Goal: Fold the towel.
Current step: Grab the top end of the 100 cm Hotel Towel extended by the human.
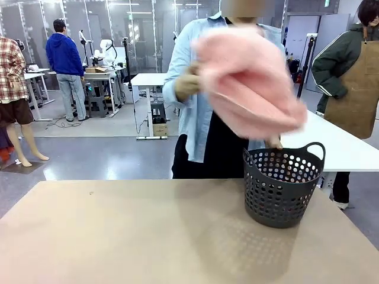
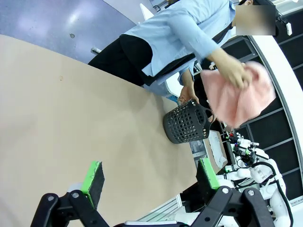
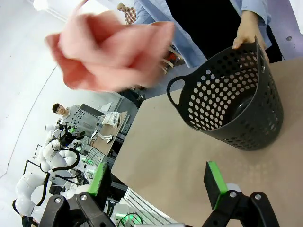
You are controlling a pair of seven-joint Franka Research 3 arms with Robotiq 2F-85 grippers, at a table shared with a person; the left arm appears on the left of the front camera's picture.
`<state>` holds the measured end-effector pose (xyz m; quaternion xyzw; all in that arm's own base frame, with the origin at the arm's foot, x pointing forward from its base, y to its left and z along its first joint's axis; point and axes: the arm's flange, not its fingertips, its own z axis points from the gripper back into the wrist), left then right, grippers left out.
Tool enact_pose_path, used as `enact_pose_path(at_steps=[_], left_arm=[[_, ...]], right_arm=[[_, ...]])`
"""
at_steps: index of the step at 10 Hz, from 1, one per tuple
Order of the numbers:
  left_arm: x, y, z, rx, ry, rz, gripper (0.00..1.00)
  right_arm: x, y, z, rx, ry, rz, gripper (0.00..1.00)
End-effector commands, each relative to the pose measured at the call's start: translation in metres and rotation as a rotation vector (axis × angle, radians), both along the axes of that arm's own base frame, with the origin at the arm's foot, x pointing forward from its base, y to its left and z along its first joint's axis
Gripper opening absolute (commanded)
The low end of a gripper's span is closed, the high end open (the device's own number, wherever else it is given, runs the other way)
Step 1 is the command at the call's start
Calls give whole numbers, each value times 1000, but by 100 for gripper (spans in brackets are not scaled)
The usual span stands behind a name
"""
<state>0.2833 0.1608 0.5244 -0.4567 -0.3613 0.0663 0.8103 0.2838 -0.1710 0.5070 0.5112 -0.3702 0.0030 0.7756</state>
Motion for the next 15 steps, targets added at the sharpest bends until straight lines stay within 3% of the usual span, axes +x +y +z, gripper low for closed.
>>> enact_pose_path(at_steps=[1, 15], left_arm=[[2, -1, 1, -15, -17, -7, 100], [2, -1, 1, -15, -17, -7, 100]], right_arm=[[2, 0, 0, 0, -23, 5, 100], [2, 0, 0, 0, -23, 5, 100]])
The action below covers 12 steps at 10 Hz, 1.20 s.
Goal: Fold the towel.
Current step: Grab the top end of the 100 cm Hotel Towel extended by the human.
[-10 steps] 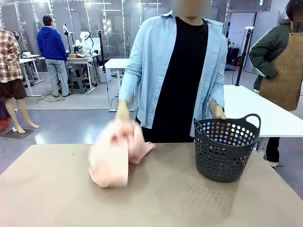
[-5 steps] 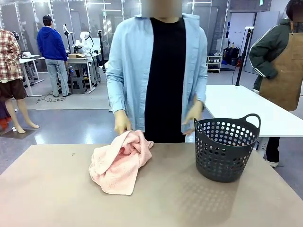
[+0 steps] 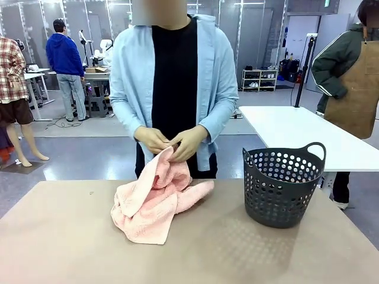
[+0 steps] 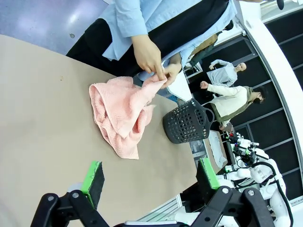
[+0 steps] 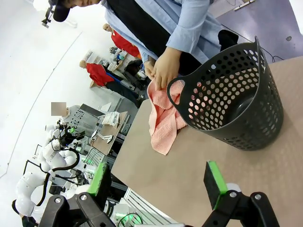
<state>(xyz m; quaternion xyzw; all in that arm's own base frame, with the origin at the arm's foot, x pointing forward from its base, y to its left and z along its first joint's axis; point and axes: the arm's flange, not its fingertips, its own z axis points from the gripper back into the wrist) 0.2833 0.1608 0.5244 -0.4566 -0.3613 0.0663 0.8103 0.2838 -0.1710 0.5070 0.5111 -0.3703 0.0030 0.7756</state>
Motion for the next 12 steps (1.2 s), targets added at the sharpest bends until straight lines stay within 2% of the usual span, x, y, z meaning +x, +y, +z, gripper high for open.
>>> enact_pose_path(at_steps=[1, 12], left_arm=[[2, -1, 1, -15, -17, -7, 100], [2, -1, 1, -15, -17, -7, 100]], right_arm=[[2, 0, 0, 0, -23, 5, 100], [2, 0, 0, 0, -23, 5, 100]])
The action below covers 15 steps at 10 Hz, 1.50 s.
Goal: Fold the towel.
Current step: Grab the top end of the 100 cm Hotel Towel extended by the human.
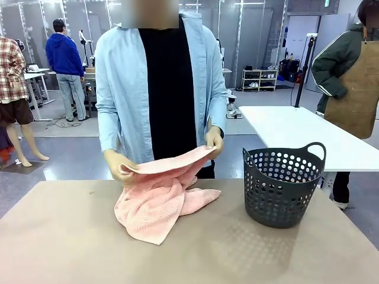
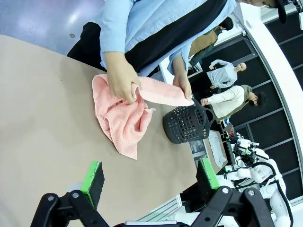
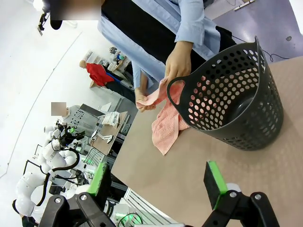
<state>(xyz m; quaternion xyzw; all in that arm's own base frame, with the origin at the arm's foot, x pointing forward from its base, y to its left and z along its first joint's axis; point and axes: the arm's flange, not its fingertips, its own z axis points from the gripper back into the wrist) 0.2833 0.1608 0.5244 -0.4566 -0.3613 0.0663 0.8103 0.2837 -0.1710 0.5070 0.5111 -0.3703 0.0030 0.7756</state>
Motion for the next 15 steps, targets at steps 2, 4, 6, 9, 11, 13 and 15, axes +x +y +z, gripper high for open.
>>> enact_pose_path(at_steps=[2, 4, 6, 9, 11, 13, 15], left_arm=[[2, -1, 1, -15, -17, -7, 100], [2, -1, 1, -15, -17, -7, 100], [2, -1, 1, -15, -17, -7, 100], [2, -1, 1, -15, -17, -7, 100], [2, -1, 1, -15, -17, -7, 100], [2, -1, 1, -15, -17, -7, 100], [0, 0, 0, 0, 0, 0, 100]], right_arm=[[2, 0, 0, 0, -23, 5, 100], [2, 0, 0, 0, -23, 5, 100], [2, 0, 0, 0, -23, 5, 100], [2, 0, 0, 0, -23, 5, 100], [2, 0, 0, 0, -23, 5, 100], [2, 0, 0, 0, -23, 5, 100], [0, 0, 0, 0, 0, 0, 100]])
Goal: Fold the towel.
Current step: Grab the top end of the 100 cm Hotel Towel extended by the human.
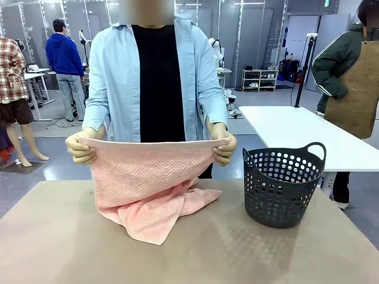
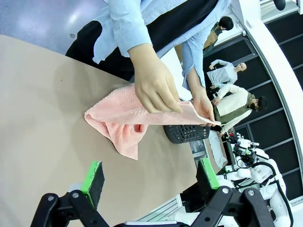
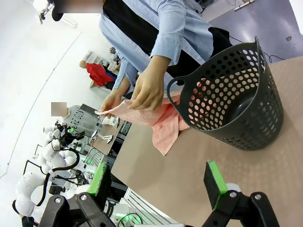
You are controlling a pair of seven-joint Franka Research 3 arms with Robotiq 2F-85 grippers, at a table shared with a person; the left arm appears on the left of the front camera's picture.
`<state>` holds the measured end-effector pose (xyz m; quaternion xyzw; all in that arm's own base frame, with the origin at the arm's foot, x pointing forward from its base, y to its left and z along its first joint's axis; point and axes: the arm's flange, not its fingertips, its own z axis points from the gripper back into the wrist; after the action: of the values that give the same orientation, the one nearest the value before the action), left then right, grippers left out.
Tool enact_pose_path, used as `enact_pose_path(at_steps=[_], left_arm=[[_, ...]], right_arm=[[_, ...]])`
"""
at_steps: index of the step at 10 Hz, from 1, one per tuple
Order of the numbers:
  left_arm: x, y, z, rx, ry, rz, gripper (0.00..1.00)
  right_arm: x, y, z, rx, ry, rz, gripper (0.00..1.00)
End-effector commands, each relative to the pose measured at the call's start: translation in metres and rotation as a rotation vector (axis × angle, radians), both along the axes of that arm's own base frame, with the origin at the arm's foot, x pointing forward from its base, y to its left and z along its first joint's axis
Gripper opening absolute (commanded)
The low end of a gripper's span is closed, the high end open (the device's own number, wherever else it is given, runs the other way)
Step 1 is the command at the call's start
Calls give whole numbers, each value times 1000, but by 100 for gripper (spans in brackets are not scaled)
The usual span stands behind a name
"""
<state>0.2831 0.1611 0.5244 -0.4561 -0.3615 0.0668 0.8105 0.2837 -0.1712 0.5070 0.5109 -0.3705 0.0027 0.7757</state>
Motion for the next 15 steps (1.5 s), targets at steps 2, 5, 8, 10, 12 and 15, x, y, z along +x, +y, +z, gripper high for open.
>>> enact_pose_path(at_steps=[2, 5, 8, 10, 12, 15], left_arm=[[3, -13, 54, 390, -49, -52, 100], [23, -59, 137, 822, -131, -227, 100], [36, -131, 189, 1069, -210, -428, 100], [42, -177, 191, 1116, -254, -517, 100], [46, -195, 185, 1107, -270, -540, 100], [39, -189, 190, 1109, -260, -545, 100]], right_arm=[[5, 16, 52, -311, -71, 18, 100], [27, 67, 129, -607, -183, 114, 100], [45, 152, 181, -785, -213, 272, 100], [57, 203, 188, -892, -237, 343, 100], [62, 224, 186, -930, -222, 375, 100], [56, 228, 184, -918, -257, 390, 100]])
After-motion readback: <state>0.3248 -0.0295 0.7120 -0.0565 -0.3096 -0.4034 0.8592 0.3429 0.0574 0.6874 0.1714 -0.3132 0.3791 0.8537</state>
